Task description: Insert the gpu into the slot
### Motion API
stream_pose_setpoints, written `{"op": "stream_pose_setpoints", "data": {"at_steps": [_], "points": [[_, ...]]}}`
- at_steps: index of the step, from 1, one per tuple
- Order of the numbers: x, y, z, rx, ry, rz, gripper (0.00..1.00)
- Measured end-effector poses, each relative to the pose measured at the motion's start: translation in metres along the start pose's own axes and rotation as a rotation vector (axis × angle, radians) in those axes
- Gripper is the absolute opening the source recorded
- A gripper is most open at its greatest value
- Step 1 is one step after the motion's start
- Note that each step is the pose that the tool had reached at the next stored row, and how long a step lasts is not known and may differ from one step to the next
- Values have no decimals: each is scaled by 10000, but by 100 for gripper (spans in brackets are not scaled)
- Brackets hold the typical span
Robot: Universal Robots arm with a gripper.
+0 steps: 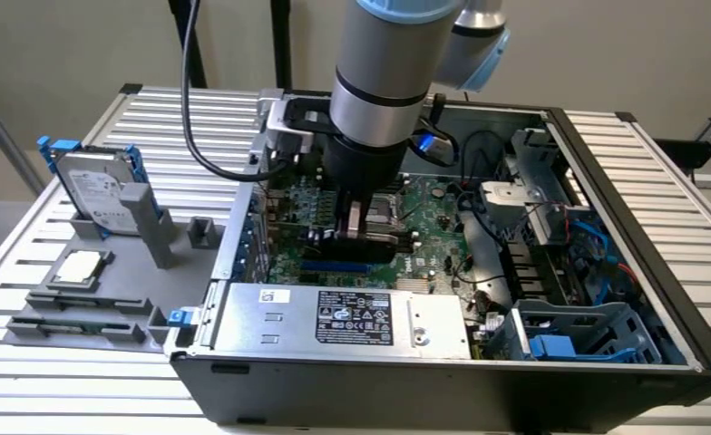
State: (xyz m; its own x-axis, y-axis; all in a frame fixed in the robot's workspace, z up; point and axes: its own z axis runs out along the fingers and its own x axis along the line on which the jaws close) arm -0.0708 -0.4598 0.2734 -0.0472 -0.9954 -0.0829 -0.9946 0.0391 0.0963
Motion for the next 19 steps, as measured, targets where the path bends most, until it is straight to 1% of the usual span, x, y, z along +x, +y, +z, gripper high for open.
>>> {"op": "stream_pose_setpoints", "data": {"at_steps": [12,15,19], "points": [[-23,-1,30,0,0,-1,26],[-23,-2,38,-5,12,0,26],[-22,-2,47,-10,55,2,26]]}}
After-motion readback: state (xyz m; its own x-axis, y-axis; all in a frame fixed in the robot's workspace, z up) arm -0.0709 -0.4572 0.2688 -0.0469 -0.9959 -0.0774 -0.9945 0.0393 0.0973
